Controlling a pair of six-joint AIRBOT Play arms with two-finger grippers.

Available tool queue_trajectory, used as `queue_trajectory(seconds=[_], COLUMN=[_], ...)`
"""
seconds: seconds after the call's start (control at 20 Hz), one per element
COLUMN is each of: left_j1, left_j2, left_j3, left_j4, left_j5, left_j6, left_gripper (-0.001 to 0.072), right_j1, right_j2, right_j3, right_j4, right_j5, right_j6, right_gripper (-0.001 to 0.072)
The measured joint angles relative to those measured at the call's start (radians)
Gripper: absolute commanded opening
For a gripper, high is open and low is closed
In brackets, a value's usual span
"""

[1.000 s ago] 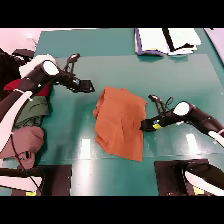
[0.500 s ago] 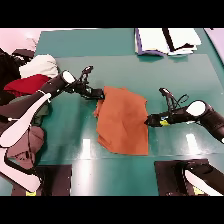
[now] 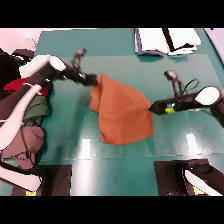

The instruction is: Fold the shirts.

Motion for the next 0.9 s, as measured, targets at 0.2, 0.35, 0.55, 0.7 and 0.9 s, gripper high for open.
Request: queue_trajectory(seconds=[0.2,0.35,0.55,0.7,0.9], left_j1=[0.077,0.095,0.105,0.108,0.109], left_j2=[0.235,0.434,0.666,0.778,0.816], left_j3=[0.126,0.176,0.200,0.205,0.183], left_j4=[0.085,0.149,0.185,0.194,0.196], left_j5=[-0.023,-0.061,-0.100,-0.129,-0.203], left_j6=[0.003,0.007,0.008,0.007,0.007], left_gripper=[0.0024,0.0023,0.0023,0.0023,0.0024], right_j1=[0.000,-0.001,-0.001,-0.001,-0.001], right_j2=[0.000,0.000,0.001,-0.004,-0.060], right_j3=[0.316,0.563,0.825,0.963,1.117], right_j4=[-0.127,-0.208,-0.266,-0.289,-0.339], right_j5=[0.090,0.170,0.254,0.285,0.318], right_j6=[0.002,0.009,0.015,0.017,0.033], right_gripper=[0.0015,0.0014,0.0014,0.0014,0.0014])
